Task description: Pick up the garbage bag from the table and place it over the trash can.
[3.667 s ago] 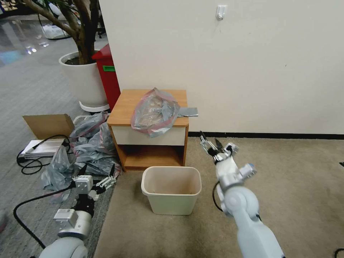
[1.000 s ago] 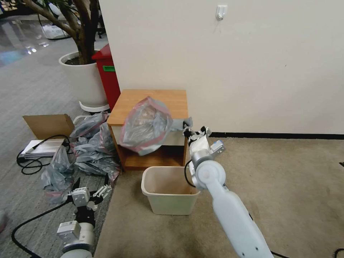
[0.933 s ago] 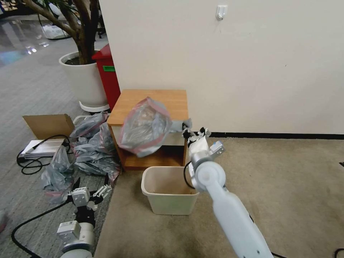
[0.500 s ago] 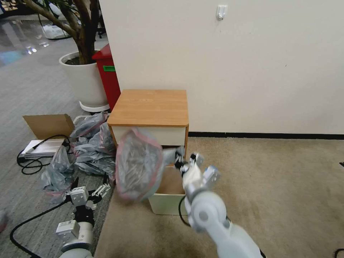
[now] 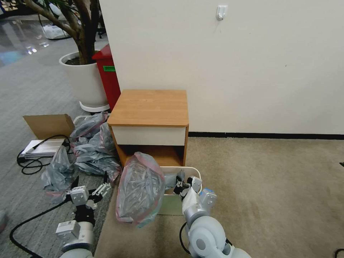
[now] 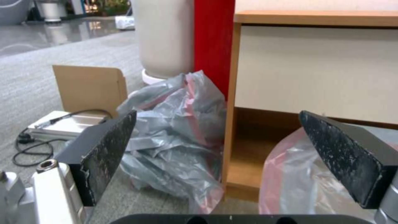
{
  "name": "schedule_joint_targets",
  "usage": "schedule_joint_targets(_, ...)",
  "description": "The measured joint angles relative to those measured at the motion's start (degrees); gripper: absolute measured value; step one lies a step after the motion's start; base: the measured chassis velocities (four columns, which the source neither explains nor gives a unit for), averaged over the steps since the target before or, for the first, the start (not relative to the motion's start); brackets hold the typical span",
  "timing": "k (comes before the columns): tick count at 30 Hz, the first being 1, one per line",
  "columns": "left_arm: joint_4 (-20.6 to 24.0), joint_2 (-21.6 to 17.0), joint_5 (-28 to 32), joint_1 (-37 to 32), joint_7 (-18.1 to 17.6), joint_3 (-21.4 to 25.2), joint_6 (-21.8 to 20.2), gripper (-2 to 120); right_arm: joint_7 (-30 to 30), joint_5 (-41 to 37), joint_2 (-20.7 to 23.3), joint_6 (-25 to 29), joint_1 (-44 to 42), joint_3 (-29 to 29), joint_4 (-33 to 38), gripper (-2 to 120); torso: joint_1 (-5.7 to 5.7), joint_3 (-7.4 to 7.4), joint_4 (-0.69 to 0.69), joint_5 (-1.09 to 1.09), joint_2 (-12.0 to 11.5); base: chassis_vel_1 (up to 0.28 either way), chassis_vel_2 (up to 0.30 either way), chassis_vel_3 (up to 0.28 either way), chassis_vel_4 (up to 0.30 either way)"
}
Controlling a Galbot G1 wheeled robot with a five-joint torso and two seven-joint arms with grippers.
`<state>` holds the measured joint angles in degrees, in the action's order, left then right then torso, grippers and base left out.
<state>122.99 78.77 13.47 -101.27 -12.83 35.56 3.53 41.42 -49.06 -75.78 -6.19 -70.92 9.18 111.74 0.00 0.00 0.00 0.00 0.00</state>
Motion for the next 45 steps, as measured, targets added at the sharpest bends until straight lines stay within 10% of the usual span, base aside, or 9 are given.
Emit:
schedule_joint_targets(17,-0.62,0.49,-1.54,-0.19,0.00,-1.51,0.60,98,1.63,0.60,-2.09,-0.31,1.16,-1.08,-2.37,0,0.00,0.00,0.00,0.00,0.00,0.000,0.000,0.000,0.000)
schedule_joint_targets(39,0.75,-3.45,-1.84,-0.53,0.20,-3.29,-1.09,99,5.13,2.07,0.88,-3.54,0.56,-2.93,1.96,78,0.00,0.00,0.00,0.00,0.00,0.000,0.000,0.000,0.000)
schedule_joint_targets(45,3.43,-8.11,2.13,-0.18,8.50,-2.37,-5.09,100,3.36,4.70,2.14,-2.05,-0.63,-6.05,4.38,99,0.00,0.00,0.00,0.00,0.00,0.000,0.000,0.000,0.000)
